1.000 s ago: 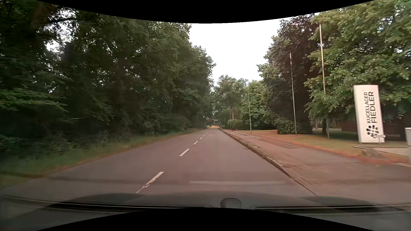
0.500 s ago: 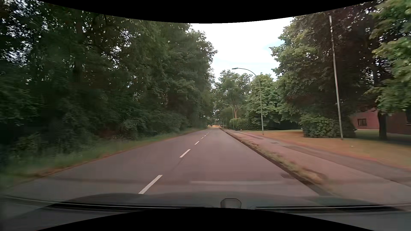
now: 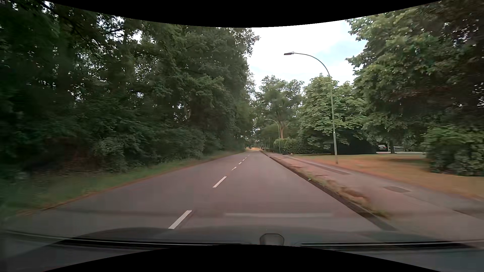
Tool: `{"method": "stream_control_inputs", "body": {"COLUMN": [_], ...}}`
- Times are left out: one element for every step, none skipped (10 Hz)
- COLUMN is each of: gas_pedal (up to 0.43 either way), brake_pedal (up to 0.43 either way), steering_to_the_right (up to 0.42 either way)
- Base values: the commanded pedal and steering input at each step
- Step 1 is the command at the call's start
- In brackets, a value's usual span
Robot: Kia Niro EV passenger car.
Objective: Follow the waypoints while adhering to traffic rules and regulations
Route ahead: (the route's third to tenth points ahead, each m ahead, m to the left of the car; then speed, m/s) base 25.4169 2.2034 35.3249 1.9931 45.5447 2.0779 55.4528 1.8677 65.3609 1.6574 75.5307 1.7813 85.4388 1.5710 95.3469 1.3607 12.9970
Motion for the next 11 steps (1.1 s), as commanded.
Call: {"method": "stream_control_inputs", "body": {"gas_pedal": [0.189,0.189,0.189,0.189,0.189,0.189,0.189,0.189,0.189,0.189,0.189], "brake_pedal": [0.0,0.0,0.0,0.0,0.0,0.0,0.0,0.0,0.0,0.0,0.0], "steering_to_the_right": [0.0,0.0,0.0,-0.003,-0.005,-0.005,-0.002,0.002,0.002,0.002,0.002]}}
